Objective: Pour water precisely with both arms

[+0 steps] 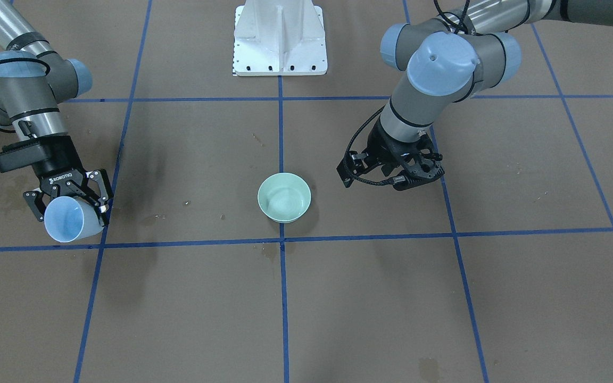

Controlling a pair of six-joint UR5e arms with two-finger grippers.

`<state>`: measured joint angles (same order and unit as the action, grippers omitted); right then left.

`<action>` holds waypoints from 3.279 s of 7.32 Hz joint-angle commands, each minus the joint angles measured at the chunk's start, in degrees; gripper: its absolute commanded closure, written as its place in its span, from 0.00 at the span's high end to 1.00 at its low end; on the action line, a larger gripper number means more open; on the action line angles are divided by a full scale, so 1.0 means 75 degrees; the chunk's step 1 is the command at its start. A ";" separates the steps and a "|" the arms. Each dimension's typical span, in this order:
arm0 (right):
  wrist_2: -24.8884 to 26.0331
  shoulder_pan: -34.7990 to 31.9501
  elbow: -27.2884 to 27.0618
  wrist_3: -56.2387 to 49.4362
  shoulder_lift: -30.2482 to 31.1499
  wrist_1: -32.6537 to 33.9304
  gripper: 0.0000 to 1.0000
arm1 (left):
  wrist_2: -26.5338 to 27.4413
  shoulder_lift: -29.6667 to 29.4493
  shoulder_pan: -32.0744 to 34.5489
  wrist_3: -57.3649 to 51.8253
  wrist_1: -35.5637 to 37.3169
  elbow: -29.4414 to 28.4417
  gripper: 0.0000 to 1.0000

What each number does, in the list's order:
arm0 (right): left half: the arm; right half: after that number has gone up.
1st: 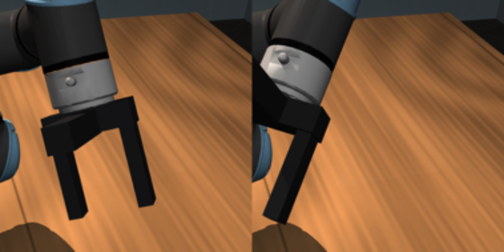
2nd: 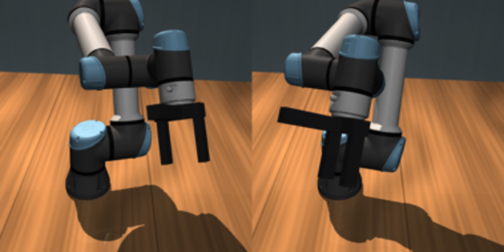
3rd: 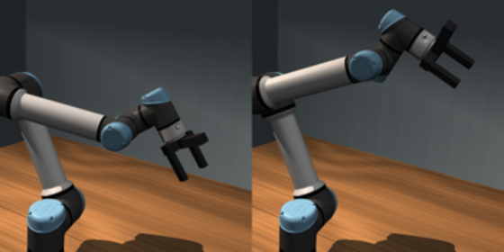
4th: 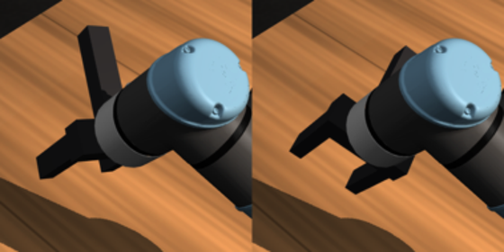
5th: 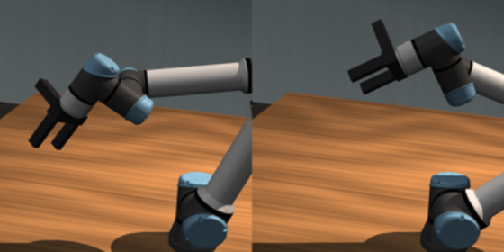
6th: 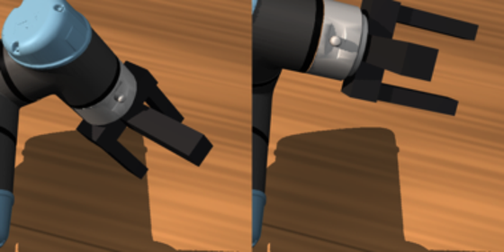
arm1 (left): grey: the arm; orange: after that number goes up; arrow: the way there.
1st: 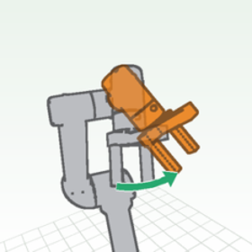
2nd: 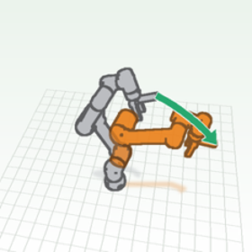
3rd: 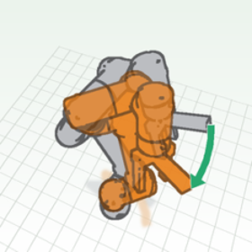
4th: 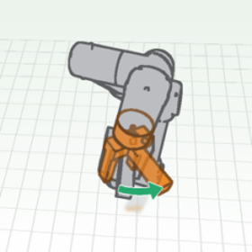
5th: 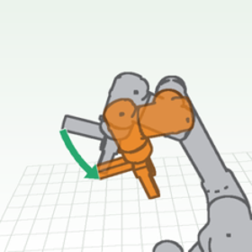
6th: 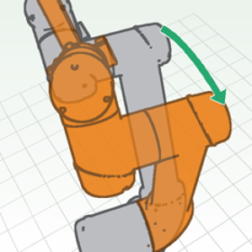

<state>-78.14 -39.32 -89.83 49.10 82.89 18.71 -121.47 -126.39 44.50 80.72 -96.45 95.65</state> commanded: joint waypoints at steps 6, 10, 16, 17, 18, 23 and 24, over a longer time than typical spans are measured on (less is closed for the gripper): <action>-0.1546 0.1069 -0.1322 -0.0569 -0.1651 0.3697 0.00 | 0.0048 0.1053 0.1073 -0.3669 0.1986 0.1380 1.00; -0.1219 0.1855 -0.1348 -0.1004 -0.2110 0.4735 0.00 | 0.0059 0.1289 0.1286 -0.4001 0.1986 0.1380 1.00; -0.1194 0.1891 -0.1008 -0.1940 -0.3234 0.5916 0.00 | 0.0059 0.1371 0.1344 -0.4001 0.1986 0.1380 1.00; -0.1252 0.1880 -0.0892 -0.1953 -0.3340 0.6082 0.00 | 0.0059 0.1371 0.1356 -0.4001 0.1986 0.1368 1.00; -0.1450 0.1856 -0.0867 -0.1930 -0.3515 0.6501 0.00 | 0.0059 0.1383 0.1379 -0.4001 0.1986 0.1357 1.00; -0.2692 0.1633 -0.0424 -0.1941 -0.4078 0.7735 0.00 | 0.0048 0.1547 0.1391 -0.4001 0.1951 0.1380 1.00; -0.2880 0.1633 -0.0399 -0.1941 -0.4254 0.8118 0.00 | 0.0048 0.1559 0.1391 -0.4001 0.1962 0.1380 1.00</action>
<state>-97.79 -27.04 -93.70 34.55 52.52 76.98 -121.08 -114.82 54.93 50.71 -81.76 105.99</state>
